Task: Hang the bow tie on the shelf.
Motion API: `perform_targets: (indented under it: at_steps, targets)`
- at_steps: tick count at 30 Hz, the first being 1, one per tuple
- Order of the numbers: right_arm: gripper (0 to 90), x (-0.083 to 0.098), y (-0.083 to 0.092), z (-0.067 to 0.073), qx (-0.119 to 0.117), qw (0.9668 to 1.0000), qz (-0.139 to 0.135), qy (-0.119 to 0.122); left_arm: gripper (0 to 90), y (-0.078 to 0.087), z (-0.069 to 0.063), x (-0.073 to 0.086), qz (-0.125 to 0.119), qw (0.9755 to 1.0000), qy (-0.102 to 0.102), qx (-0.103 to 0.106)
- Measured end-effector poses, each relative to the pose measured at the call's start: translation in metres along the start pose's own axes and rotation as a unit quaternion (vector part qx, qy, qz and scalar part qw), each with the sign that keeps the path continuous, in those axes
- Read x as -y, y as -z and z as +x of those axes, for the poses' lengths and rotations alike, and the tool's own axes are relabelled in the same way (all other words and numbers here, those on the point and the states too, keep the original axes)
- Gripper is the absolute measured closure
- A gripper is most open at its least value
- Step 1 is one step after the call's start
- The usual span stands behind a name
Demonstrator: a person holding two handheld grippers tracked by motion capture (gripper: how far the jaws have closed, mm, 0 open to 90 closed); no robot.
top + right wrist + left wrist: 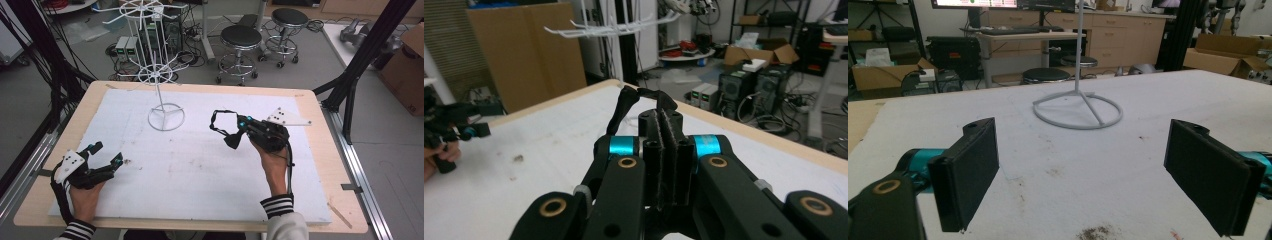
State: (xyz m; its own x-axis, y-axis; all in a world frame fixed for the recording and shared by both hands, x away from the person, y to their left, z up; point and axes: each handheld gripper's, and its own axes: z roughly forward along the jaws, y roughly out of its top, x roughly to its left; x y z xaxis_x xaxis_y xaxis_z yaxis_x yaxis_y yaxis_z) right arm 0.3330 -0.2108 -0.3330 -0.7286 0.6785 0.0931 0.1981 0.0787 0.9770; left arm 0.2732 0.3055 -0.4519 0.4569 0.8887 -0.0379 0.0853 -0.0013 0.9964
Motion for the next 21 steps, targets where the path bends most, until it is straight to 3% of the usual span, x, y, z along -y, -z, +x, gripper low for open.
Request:
perform_targets:
  at_steps: [21]
  targets:
    - [87.4,-0.039,-0.058,0.020,-0.038,0.9990,-0.011,0.020,14.6,0.000,0.001,0.000,0.000,1.0000,0.001,0.001]
